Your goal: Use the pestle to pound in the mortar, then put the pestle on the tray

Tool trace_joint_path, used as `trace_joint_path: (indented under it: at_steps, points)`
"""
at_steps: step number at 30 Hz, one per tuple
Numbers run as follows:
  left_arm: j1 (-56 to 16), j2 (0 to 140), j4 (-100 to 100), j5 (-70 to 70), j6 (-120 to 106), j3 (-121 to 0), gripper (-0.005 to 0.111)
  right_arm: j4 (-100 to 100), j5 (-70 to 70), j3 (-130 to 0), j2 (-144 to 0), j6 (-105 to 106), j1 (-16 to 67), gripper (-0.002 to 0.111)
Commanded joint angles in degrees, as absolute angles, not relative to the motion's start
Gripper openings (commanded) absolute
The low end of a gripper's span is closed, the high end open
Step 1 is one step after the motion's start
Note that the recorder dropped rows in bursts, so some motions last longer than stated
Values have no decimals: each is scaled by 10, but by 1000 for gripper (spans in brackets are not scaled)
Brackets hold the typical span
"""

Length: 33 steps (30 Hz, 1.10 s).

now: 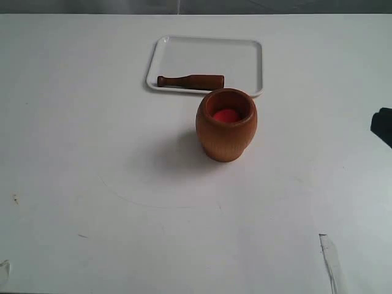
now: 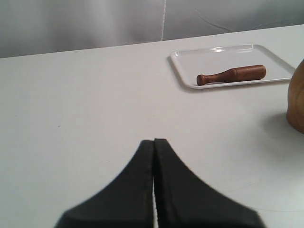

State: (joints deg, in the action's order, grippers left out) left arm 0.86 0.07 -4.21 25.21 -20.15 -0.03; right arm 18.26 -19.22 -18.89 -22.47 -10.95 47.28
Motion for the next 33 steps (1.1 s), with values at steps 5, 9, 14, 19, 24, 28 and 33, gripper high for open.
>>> trace_joint_path:
  at_steps: [5, 9, 14, 19, 24, 28, 33]
  points:
    - [4, 0, -38, 250, -197, 0, 0, 172, -187, -184, -223, -112, 474, 0]
    - [4, 0, -38, 250, -197, 0, 0, 172, -187, -184, -220, -112, 474, 0]
    - [4, 0, -38, 250, -197, 0, 0, 172, -187, -184, -195, -112, 475, 0]
    - [4, 0, -38, 250, -197, 0, 0, 172, -187, -184, -187, -112, 475, 0]
    - [4, 0, -38, 250, -197, 0, 0, 141, -187, -184, -119, -121, 445, 0]
    - [4, 0, -38, 250, -197, 0, 0, 127, -187, -184, -57, -121, 386, 0]
    - [4, 0, -38, 250, -197, 0, 0, 123, -192, -184, -9, -122, 298, 0]
